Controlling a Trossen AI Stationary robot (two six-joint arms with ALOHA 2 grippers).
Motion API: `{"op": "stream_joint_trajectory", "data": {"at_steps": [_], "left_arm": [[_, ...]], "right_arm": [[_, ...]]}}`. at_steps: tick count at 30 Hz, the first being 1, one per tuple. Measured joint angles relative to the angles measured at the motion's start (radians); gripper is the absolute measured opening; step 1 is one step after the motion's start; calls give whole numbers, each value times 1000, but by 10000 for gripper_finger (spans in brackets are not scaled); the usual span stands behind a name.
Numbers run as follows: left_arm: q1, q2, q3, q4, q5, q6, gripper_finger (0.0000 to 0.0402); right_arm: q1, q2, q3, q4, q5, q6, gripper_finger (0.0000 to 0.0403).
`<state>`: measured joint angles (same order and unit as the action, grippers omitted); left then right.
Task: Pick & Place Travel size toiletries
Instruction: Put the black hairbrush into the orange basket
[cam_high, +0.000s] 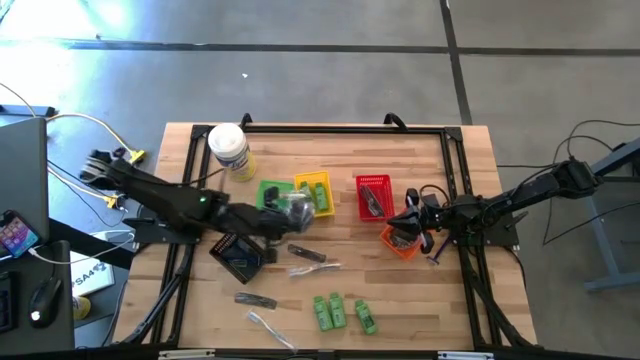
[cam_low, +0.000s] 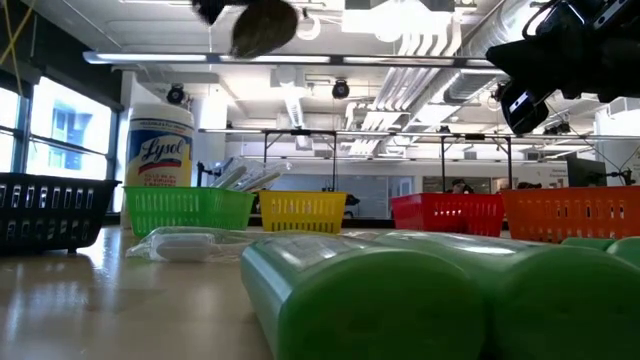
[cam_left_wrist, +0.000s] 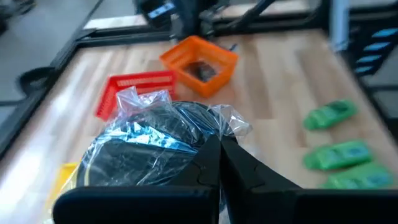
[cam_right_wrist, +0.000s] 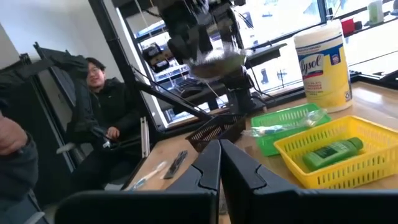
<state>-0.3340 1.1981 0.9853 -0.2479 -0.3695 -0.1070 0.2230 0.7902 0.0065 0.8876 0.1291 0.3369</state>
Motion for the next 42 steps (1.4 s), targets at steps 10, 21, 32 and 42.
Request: {"op": "stream_joint_trajectory", "data": {"at_steps": [10,21,32,42], "left_arm": [[0,-273,-472,424,45,-16,0],[0,-332,-606,571,70,-29,0],[1,-123,-424,634,162,-4,0],[138,197,-129,675,383,51,0]], "right_arm": [[0,0,0,9,2,-27,2],[0,0,0,30,2,-54,2],[6,0,0,113,-41,-87,2],[152,-25,0,328,-53,-276,2]]}}
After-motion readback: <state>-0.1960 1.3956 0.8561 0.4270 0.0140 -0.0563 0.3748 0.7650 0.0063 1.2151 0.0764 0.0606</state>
